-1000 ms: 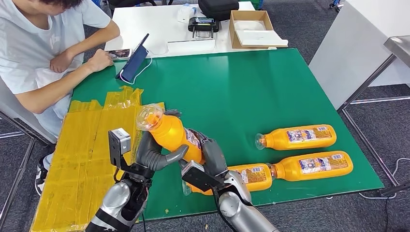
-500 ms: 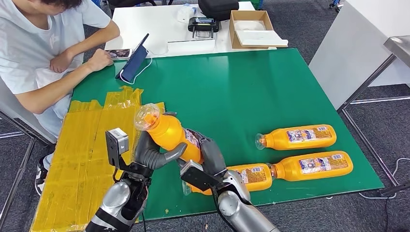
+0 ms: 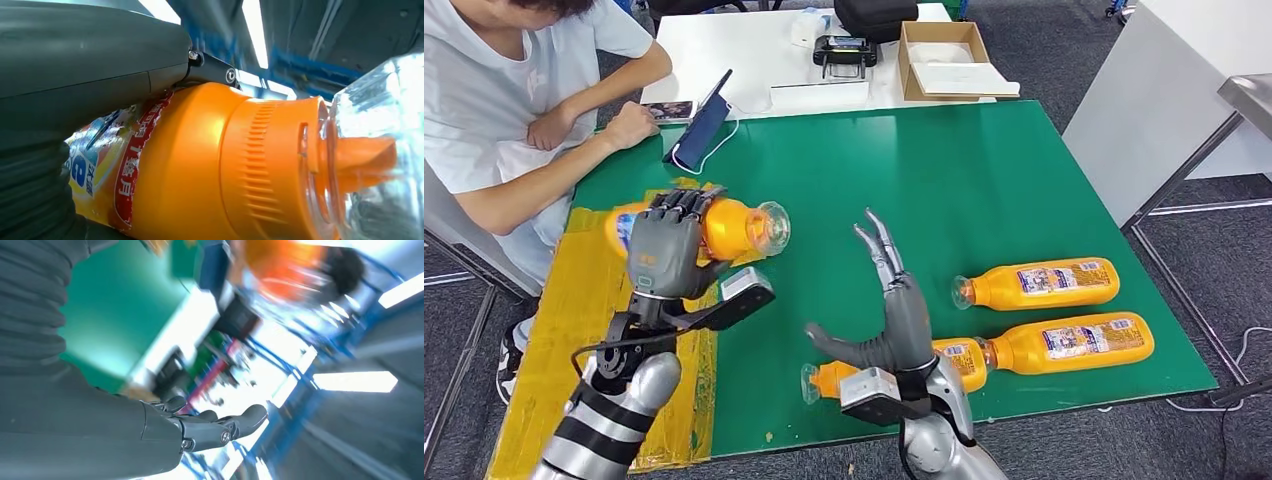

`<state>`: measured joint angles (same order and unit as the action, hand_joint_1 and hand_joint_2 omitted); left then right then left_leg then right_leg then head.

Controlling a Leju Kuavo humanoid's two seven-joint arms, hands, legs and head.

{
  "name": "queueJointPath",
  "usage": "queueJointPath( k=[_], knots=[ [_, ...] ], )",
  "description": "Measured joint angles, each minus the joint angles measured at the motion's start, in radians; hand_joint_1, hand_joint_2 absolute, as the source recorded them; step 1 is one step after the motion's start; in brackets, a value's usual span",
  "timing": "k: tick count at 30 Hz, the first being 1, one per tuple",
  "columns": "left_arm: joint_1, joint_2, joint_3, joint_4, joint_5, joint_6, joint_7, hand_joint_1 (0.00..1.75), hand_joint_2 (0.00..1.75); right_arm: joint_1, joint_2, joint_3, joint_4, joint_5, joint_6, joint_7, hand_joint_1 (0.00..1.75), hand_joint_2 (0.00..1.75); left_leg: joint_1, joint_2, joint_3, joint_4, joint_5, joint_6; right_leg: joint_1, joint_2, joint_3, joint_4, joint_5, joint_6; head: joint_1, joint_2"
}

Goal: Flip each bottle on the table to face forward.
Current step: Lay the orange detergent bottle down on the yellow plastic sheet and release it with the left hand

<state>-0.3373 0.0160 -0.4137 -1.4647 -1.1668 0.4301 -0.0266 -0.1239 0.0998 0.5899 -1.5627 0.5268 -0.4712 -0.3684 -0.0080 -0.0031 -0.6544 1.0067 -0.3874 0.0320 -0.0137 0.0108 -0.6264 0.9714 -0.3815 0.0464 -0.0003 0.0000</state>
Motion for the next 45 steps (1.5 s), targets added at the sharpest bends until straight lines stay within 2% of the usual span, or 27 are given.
queueJointPath(
  k=[3,10,12,13,15,17,21,26,36,37,40,41,43,45],
  knots=[
    [-0.037,0.022,0.006,0.036,-0.114,-0.011,0.052,1.75,1.75,0.019,-0.011,-0.008,-0.076,0.016,-0.016,-0.002,0.00,1.75,0.000,0.000,0.000,0.000,0.000,0.000,0.000,0.000,0.000,0.000,0.000,0.000,0.000,0.000],
    [-0.069,0.042,0.007,0.075,-0.139,-0.024,0.072,1.75,1.75,0.037,-0.026,-0.014,-0.147,0.027,-0.029,-0.003,0.00,1.75,0.000,0.000,0.000,0.000,0.000,0.000,0.000,0.000,0.000,0.000,0.000,0.000,0.000,0.000],
    [-0.087,0.048,0.004,0.095,-0.201,-0.105,0.127,1.75,1.75,0.040,-0.028,-0.017,-0.156,0.066,-0.067,-0.007,0.00,1.75,0.000,0.000,0.000,0.000,0.000,0.000,0.000,0.000,0.000,0.000,0.000,0.000,0.000,0.000],
    [-0.106,0.052,0.000,0.120,-0.242,-0.178,0.164,1.75,1.75,0.043,-0.029,-0.020,-0.163,0.093,-0.094,-0.008,0.00,1.75,0.000,0.000,0.000,0.000,0.000,0.000,0.000,0.000,0.000,0.000,0.000,0.000,0.000,0.000],
    [-0.159,0.055,-0.011,0.212,-0.294,-0.314,0.216,1.75,1.75,0.047,-0.029,-0.024,-0.180,0.138,-0.135,-0.001,0.00,1.75,0.000,0.000,0.000,0.000,0.001,0.000,0.000,0.000,-0.001,0.000,0.001,0.000,0.000,0.000],
    [-0.214,0.054,-0.021,0.332,-0.298,-0.369,0.231,1.75,1.75,0.048,-0.029,-0.025,-0.193,0.164,-0.151,0.012,0.00,1.75,0.000,0.001,0.000,0.000,0.001,-0.001,0.000,0.000,-0.001,0.000,0.002,-0.001,0.000,0.000],
    [-0.294,0.038,-0.035,0.556,-0.244,-0.392,0.230,1.75,1.75,0.047,-0.029,-0.025,-0.198,0.182,-0.158,0.026,0.00,1.75,0.000,0.003,0.000,0.000,0.002,-0.001,0.000,0.001,-0.001,0.000,0.003,-0.002,0.000,0.000],
    [-0.332,0.024,-0.032,0.743,-0.149,-0.381,0.231,1.75,1.75,0.035,-0.029,-0.025,-0.192,0.183,-0.165,0.033,0.00,1.75,0.000,0.003,-0.001,0.000,0.002,-0.001,0.000,0.001,-0.001,0.000,0.003,-0.002,0.000,0.000],
    [-0.353,0.012,-0.019,0.862,-0.117,-0.364,0.235,1.75,1.75,0.028,-0.029,-0.025,-0.175,0.184,-0.164,0.038,0.00,1.75,0.000,0.002,-0.001,0.000,0.002,-0.001,0.000,0.000,-0.001,0.000,0.003,-0.002,0.000,0.000],
    [-0.354,0.011,-0.016,0.867,-0.106,-0.361,0.235,1.47,1.75,0.027,-0.029,-0.025,-0.173,0.184,-0.164,0.040,0.00,1.75,0.000,0.002,-0.001,0.000,0.002,-0.001,0.000,0.000,-0.001,0.000,0.003,-0.002,0.000,0.000],
    [-0.355,0.006,0.006,0.882,-0.056,-0.339,0.222,0.17,1.75,0.021,-0.029,-0.025,-0.165,0.184,-0.161,0.045,0.00,1.75,0.000,0.002,-0.001,0.000,0.002,-0.001,0.000,0.000,-0.001,0.000,0.003,-0.002,0.000,0.000],
    [-0.355,0.005,0.014,0.887,-0.038,-0.327,0.212,0.00,1.75,0.018,-0.029,-0.025,-0.161,0.186,-0.156,0.049,0.00,1.75,0.000,0.001,-0.001,0.000,0.003,-0.001,0.000,0.000,0.000,0.000,0.003,-0.002,0.000,0.000],
    [-0.350,0.001,0.031,0.894,-0.006,-0.298,0.191,0.00,1.75,0.012,-0.031,-0.024,-0.151,0.206,-0.127,0.073,0.00,1.75,0.000,0.001,-0.001,0.000,0.003,-0.001,0.000,0.000,0.000,0.000,0.003,-0.002,0.000,0.000],
    [-0.340,-0.004,0.048,0.895,0.027,-0.264,0.174,0.00,1.75,0.002,-0.039,-0.017,-0.133,0.263,-0.059,0.128,0.00,1.75,0.000,0.001,-0.001,0.000,0.003,-0.001,0.000,0.000,0.000,0.000,0.003,-0.002,0.000,0.000]
  ],
)
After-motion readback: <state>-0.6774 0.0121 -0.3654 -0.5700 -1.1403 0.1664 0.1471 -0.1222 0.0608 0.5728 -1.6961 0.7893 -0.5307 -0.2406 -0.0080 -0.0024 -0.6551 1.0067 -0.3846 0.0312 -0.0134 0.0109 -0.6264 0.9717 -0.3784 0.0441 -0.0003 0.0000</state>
